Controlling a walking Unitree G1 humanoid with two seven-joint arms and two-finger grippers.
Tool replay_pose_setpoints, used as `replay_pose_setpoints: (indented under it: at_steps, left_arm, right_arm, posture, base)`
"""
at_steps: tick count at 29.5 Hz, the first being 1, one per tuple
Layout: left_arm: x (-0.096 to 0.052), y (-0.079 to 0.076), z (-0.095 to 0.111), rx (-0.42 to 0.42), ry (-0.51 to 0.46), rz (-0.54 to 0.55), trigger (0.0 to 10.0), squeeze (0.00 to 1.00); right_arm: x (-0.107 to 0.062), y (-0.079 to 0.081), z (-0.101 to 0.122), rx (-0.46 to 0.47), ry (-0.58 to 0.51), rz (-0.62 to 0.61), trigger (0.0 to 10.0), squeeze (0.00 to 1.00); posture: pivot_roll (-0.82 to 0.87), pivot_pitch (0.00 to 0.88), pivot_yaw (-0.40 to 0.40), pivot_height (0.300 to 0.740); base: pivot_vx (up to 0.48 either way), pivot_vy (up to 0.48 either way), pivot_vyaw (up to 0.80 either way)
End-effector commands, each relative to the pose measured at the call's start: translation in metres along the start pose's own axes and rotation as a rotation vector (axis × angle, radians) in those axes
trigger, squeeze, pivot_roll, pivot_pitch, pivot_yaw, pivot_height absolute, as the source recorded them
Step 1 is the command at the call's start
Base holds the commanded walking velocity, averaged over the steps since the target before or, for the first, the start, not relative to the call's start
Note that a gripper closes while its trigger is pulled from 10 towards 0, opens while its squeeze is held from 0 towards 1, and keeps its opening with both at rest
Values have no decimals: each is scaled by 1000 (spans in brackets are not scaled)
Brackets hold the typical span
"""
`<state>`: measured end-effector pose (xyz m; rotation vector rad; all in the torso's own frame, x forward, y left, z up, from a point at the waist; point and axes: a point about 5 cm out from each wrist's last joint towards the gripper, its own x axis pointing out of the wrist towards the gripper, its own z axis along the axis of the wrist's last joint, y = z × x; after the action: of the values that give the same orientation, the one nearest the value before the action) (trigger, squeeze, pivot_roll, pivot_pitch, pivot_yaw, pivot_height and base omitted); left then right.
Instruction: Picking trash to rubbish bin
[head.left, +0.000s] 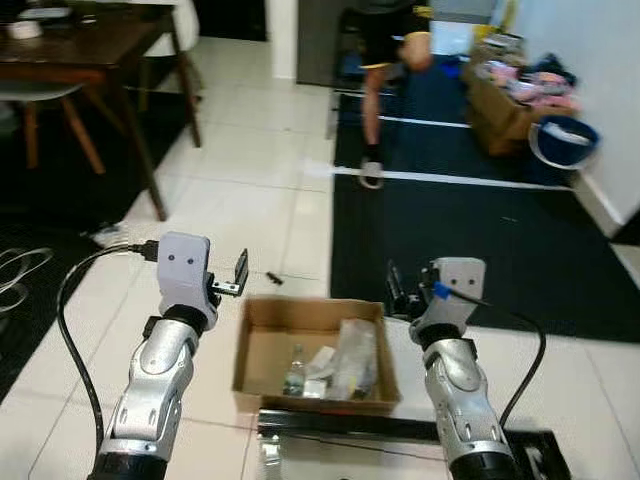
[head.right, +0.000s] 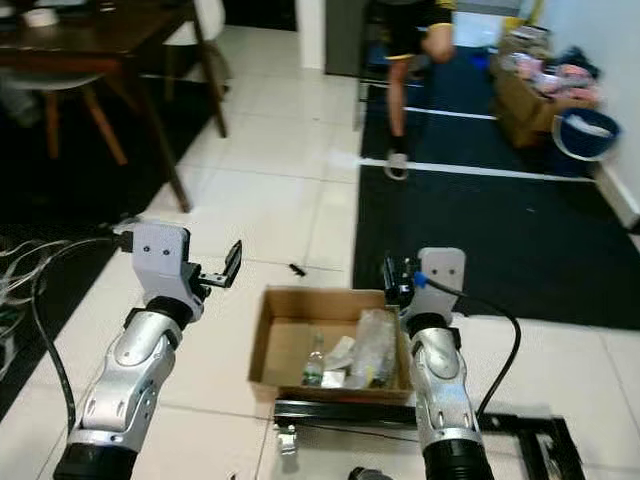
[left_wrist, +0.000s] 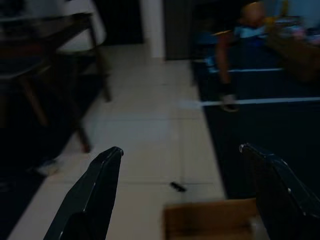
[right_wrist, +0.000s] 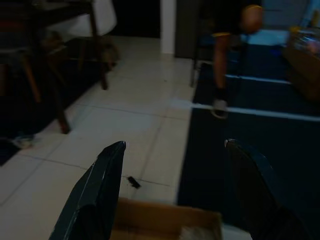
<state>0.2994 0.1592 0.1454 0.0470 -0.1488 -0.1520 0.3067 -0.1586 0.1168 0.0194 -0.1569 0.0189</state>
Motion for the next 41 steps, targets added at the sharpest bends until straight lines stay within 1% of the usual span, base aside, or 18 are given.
replay_pose_setpoints:
  at_steps: [1, 4, 5, 7, 10, 12, 14, 15, 21, 29, 34, 41]
  left_arm:
    - [-1, -2, -3, -14, 0, 11, 10000, 0]
    - [-2, -5, -5, -13, 6, 18, 10000, 0]
    - [-3, -6, -7, -10, 11, 17, 10000, 0]
    - [-4, -8, -8, -6, 15, 15, 10000, 0]
    - [-1, -7, -6, -1, 18, 13, 10000, 0]
    - [0, -6, -5, -1, 16, 15, 10000, 0]
    - [0, -6, -5, -1, 15, 16, 10000, 0]
    - [0, -6, -5, -6, 14, 23, 10000, 0]
    - [0, -6, -5, -8, 15, 28, 10000, 0]
    - [1, -8, -4, 0, 20, 18, 10000, 0]
    - [1, -5, -5, 5, 27, 37, 10000, 0]
    - [-1, -5, -6, -2, 30, 55, 10000, 0]
  right_arm:
    - [-5, 0, -3, -4, 26, -1, 10000, 0]
    - [-9, -1, -3, -10, 35, -2, 10000, 0]
    - [-11, -1, -4, -14, 43, -6, 10000, 0]
    - [-13, -1, -6, -15, 49, -8, 10000, 0]
    - [-13, 1, -5, -14, 51, -17, 10000, 0]
    - [-12, 2, -4, -7, 48, -24, 10000, 0]
    - [-13, 2, -4, -15, 48, -34, 10000, 0]
    - [-13, 1, -4, -35, 55, -41, 10000, 0]
    - [-15, 4, -3, -26, 59, -20, 10000, 0]
    - [-16, 3, -1, -35, 53, -30, 10000, 0]
    - [-17, 4, -1, -43, 55, -21, 10000, 0]
    - [-18, 7, -4, -44, 74, -1, 10000, 0]
  posture:
    - [-6, 62, -34, 740]
    - [-8, 57, -34, 740]
    - [-2, 32, -28, 740]
    - [-2, 32, -28, 740]
    - [0, 45, -22, 740]
    - [3, 34, -18, 740]
    - [4, 36, -19, 740]
    - [4, 40, -19, 740]
    - [6, 42, -15, 740]
    - [12, 53, -2, 740]
    - [10, 63, -5, 740]
    - [11, 68, -24, 740]
  base:
    - [0, 0, 800]
    - [0, 0, 800]
    - [0, 0, 800]
    - [0, 0, 800]
    - [0, 0, 800]
    - [0, 0, 800]
    - [0, 0, 800]
    - [0, 0, 800]
    - [0, 0, 800]
    - [0, 0, 800]
    - [0, 0, 800]
    - [0, 0, 800]
